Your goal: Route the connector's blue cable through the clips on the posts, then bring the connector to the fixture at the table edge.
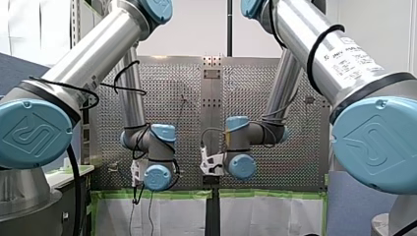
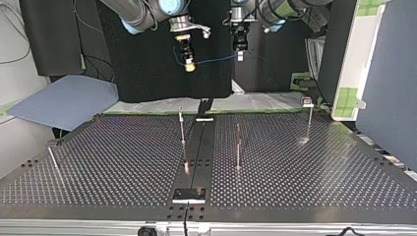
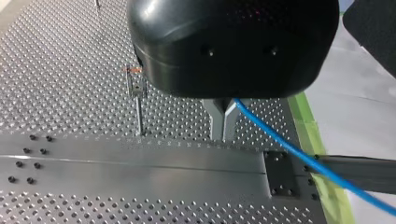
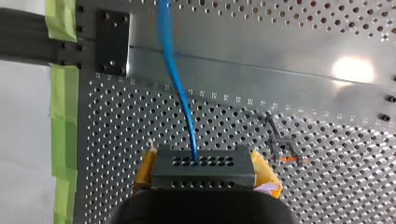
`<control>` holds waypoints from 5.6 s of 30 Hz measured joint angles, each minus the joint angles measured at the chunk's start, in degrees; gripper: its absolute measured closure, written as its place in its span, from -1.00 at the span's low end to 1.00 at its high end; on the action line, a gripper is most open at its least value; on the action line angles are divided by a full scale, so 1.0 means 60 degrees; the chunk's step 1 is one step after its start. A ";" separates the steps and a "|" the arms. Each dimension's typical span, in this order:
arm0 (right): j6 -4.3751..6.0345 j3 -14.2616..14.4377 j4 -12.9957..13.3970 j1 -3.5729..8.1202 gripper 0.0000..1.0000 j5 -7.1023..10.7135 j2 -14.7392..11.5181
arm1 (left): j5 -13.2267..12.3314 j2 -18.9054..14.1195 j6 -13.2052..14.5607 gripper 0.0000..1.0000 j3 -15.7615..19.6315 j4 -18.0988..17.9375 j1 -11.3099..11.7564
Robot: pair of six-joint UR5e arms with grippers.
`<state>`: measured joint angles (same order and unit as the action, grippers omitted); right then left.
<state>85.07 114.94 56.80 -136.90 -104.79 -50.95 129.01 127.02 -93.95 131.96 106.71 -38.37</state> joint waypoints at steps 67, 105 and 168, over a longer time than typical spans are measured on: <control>0.1577 -0.3276 -0.4219 0.1557 1.00 0.1889 -0.2700 | -0.1624 -0.5154 -0.0509 1.00 -0.2645 0.4878 0.3406; 0.1762 -0.3568 -0.4261 0.2053 1.00 0.2230 -0.2525 | -0.3156 -0.4090 -0.0606 1.00 -0.3140 0.4579 0.4022; 0.1838 -0.4890 -0.4438 0.3058 1.00 0.2767 -0.1624 | -0.4436 -0.2746 -0.1164 1.00 -0.5170 0.5656 0.4524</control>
<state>96.11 85.60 30.17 -118.55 -88.19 -60.70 102.40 110.55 -100.93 100.94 140.64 -11.22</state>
